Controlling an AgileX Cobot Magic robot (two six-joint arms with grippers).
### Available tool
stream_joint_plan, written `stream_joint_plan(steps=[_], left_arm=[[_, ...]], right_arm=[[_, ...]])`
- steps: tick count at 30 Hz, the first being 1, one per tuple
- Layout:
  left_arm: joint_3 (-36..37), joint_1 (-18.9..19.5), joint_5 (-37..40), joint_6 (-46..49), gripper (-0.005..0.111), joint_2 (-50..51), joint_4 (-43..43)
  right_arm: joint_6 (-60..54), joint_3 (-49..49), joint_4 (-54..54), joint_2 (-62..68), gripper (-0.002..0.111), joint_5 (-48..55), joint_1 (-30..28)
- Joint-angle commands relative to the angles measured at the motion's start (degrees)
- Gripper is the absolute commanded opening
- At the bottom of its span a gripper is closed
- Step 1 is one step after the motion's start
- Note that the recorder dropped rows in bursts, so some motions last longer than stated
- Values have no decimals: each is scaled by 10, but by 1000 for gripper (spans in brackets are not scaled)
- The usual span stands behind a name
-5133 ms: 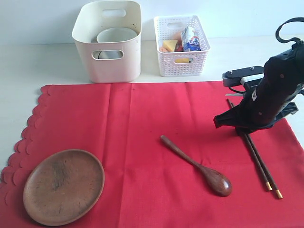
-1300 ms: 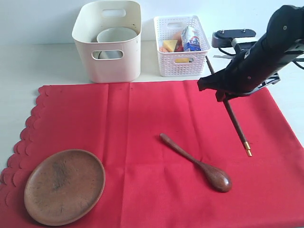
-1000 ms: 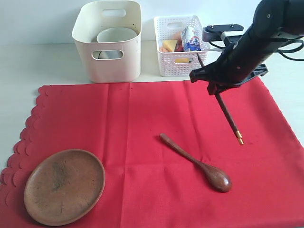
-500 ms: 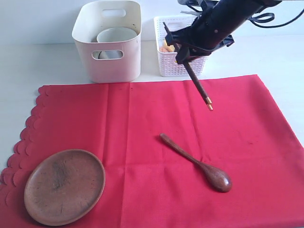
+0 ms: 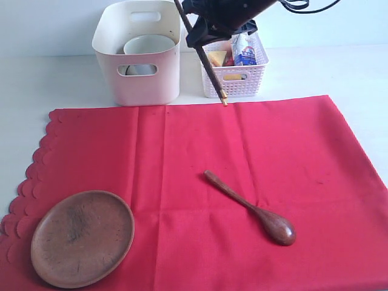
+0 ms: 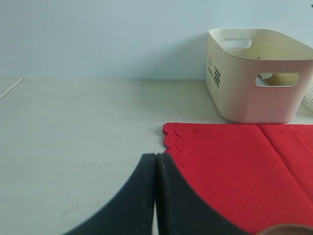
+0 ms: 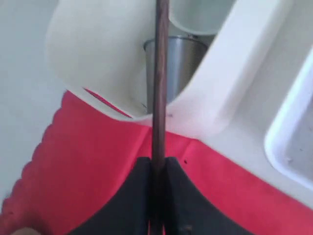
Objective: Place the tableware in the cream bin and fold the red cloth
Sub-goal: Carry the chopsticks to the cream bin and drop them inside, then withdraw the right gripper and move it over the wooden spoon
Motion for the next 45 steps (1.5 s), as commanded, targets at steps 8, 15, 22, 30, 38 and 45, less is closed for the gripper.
stream_joint_plan(steps=[8, 15, 22, 30, 38, 45], left_arm=[[-1, -3, -3, -1, 3, -4, 1], [-1, -3, -3, -1, 3, -4, 1], [-1, -3, -3, -1, 3, -4, 1], [-1, -3, -3, -1, 3, -4, 1], [-1, -3, -3, -1, 3, -4, 1], [-1, -3, -3, -1, 3, -4, 1]], right_arm=[[22, -122, 84, 62, 0, 29, -3], [24, -159, 163, 96, 0, 4, -3], [24, -171, 223, 107, 0, -71, -3], [6, -171, 315, 123, 0, -145, 11], [-81, -171, 351, 128, 0, -337, 65], [-165, -171, 351, 129, 0, -535, 114]])
